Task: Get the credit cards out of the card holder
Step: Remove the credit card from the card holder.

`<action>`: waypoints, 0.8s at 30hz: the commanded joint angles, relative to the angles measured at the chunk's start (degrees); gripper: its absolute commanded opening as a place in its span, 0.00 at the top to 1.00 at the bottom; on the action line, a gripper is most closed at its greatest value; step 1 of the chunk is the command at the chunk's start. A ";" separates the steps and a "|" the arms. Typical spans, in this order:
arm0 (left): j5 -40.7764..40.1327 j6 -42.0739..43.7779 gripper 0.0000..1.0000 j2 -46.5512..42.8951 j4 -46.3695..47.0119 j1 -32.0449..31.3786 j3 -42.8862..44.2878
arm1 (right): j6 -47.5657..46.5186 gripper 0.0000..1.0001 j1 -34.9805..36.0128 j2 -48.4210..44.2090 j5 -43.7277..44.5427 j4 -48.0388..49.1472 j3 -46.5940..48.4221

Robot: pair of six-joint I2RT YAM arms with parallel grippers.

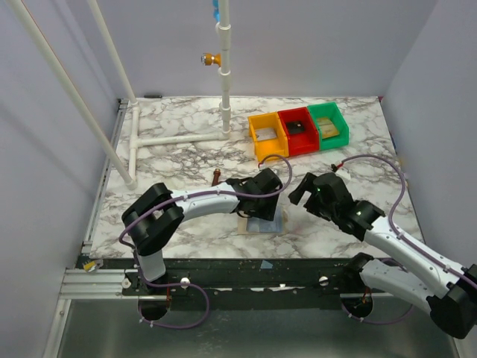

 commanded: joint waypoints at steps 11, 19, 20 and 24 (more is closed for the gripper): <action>-6.50 1.56 0.48 5.33 -3.70 -2.19 3.30 | -1.47 0.01 0.04 -0.01 0.65 -3.12 -1.52; -7.32 1.13 0.61 4.81 -4.02 -2.24 2.18 | -3.69 0.02 0.12 1.80 -0.75 -2.23 -0.82; -7.32 1.12 0.64 4.64 -3.90 -2.24 1.96 | -4.09 0.02 0.08 2.01 -1.07 -2.23 -0.73; -7.46 0.93 0.70 4.04 -3.55 -2.07 0.99 | -5.29 0.02 0.29 2.96 -2.86 -2.09 -0.88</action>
